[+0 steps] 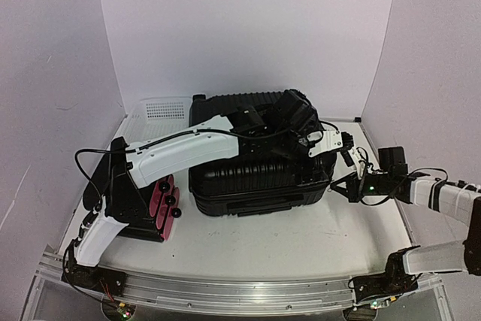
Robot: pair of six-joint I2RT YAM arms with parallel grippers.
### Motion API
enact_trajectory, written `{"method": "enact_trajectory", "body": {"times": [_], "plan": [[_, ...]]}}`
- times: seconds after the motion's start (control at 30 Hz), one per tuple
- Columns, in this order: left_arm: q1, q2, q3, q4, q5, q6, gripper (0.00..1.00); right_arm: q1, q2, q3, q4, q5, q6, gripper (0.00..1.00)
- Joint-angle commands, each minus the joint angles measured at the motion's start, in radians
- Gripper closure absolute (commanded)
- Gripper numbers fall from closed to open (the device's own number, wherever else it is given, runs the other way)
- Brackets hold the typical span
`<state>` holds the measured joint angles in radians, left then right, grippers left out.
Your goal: Open, take out, and arrange the luggage
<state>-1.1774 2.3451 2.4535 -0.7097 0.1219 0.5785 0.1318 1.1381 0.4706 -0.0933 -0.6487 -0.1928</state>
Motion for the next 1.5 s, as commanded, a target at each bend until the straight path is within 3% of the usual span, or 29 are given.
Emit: {"method": "enact_trajectory", "body": {"times": [0.0, 0.2, 0.5, 0.77, 0.9, 0.97, 1.03, 1.17, 1.47], "plan": [[-0.002, 0.004, -0.009, 0.118, -0.074, 0.117, 0.02, 0.022, -0.086, 0.078, 0.049, -0.033, 0.019, 1.0], [-0.001, -0.021, -0.143, 0.111, -0.127, 0.153, 0.06, 0.023, -0.089, 0.082, -0.011, 0.104, 0.019, 1.0], [0.0, -0.071, -0.291, 0.085, -0.203, 0.138, 0.14, 0.008, -0.045, 0.104, -0.078, 0.187, -0.07, 1.0], [0.0, -0.104, -0.354, 0.08, -0.214, 0.129, 0.17, -0.123, 0.061, 0.208, -0.08, 0.084, -0.093, 1.0], [0.001, -0.113, -0.367, 0.079, -0.208, 0.118, 0.17, -0.181, 0.129, 0.264, -0.082, -0.029, -0.225, 1.0], [0.001, -0.115, -0.37, 0.073, -0.21, 0.117, 0.18, -0.182, 0.152, 0.274, -0.068, 0.008, -0.282, 1.0], [0.002, -0.117, -0.372, 0.069, -0.21, 0.112, 0.18, -0.192, 0.225, 0.342, -0.072, 0.037, -0.316, 1.0], [0.001, -0.133, -0.379, 0.057, -0.19, 0.1, 0.18, -0.21, 0.383, 0.456, -0.068, -0.045, -0.427, 1.0], [-0.001, -0.139, -0.367, 0.03, -0.132, 0.062, 0.19, -0.215, 0.717, 0.798, -0.057, -0.224, -0.464, 1.0]]}}
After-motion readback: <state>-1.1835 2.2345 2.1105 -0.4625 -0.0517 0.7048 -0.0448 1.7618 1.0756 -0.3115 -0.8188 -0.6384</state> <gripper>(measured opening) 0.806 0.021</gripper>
